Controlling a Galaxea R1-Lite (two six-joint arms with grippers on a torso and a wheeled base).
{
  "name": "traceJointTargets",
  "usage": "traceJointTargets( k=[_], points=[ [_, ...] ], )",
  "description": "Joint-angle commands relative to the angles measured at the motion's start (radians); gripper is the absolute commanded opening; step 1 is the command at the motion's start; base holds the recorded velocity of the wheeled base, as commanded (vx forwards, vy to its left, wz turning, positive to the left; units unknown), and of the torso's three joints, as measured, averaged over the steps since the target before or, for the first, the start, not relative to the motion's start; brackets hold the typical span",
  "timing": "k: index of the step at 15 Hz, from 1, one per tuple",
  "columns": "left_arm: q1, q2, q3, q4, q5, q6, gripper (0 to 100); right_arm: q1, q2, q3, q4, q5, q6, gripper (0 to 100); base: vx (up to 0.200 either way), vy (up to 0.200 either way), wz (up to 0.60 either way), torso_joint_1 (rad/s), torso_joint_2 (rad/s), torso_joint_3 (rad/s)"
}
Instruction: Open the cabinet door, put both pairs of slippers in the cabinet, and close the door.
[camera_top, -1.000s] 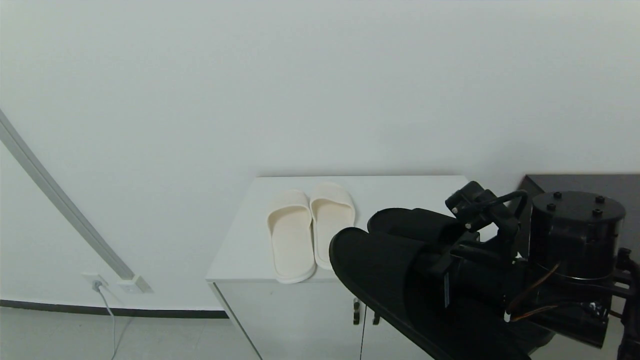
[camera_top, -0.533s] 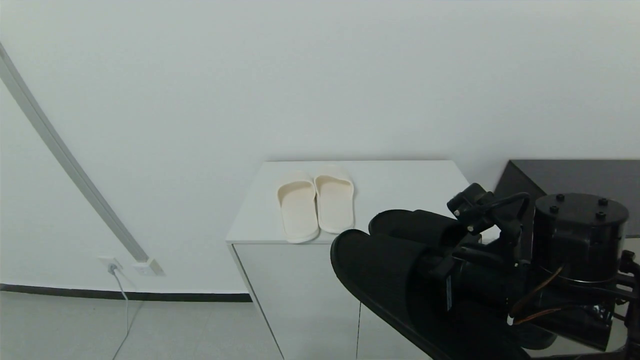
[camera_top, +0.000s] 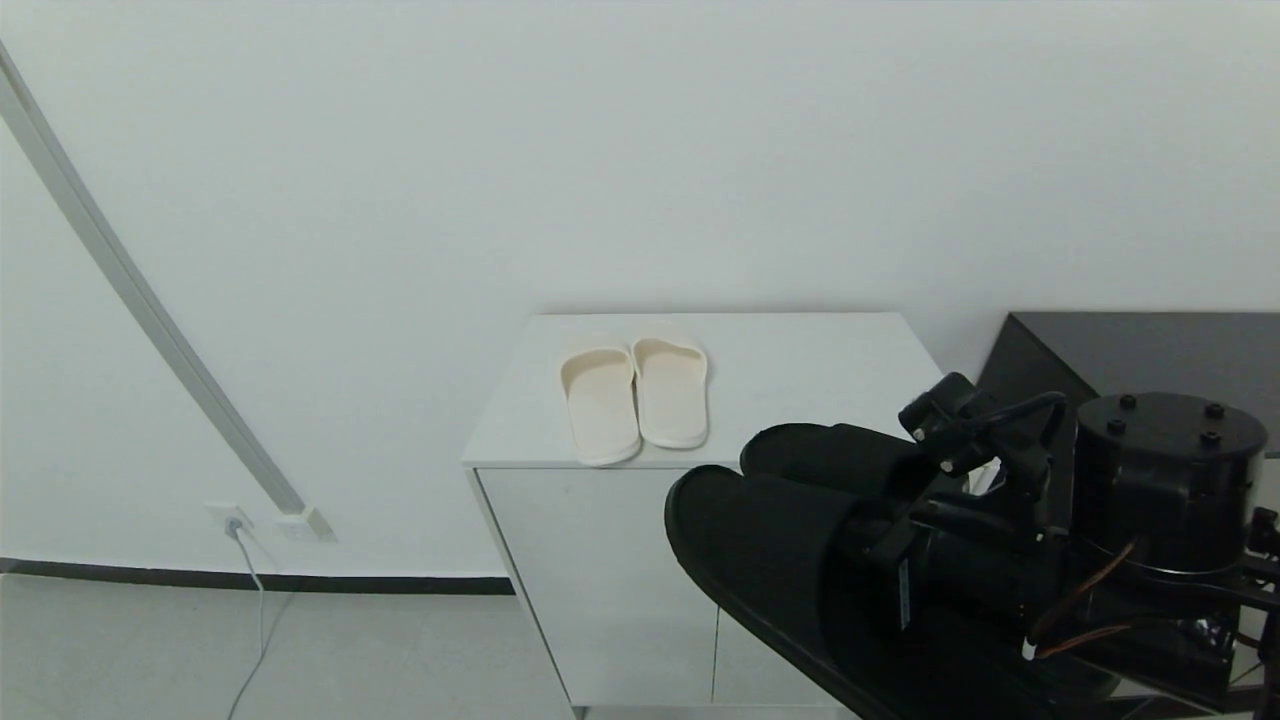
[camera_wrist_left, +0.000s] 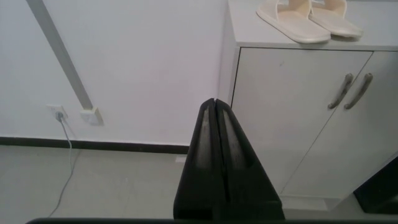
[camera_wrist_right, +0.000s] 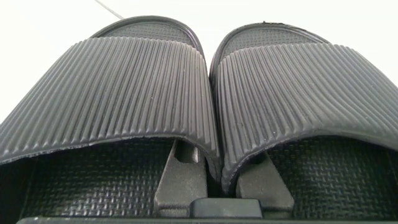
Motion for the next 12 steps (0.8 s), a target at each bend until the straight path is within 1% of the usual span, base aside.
traceJointTargets(
  k=[1, 6, 12],
  points=[
    [0.0, 0.001, 0.0, 0.0, 0.0, 0.0, 0, 0.0, 0.003, 0.003, 0.0, -0.001, 0.0, 0, 0.0, 0.0, 0.0, 0.0, 0.0, 0.0],
    [0.0, 0.001, 0.0, 0.0, 0.0, 0.001, 0, 0.0, 0.009, 0.009, -0.002, -0.002, -0.004, 0, 0.0, 0.0, 0.0, 0.0, 0.0, 0.0],
    [0.0, 0.001, 0.0, 0.0, 0.003, 0.001, 0, 0.0, 0.01, 0.01, -0.002, -0.001, -0.003, 0, 0.0, 0.0, 0.0, -0.147, 0.34, 0.188]
  ],
)
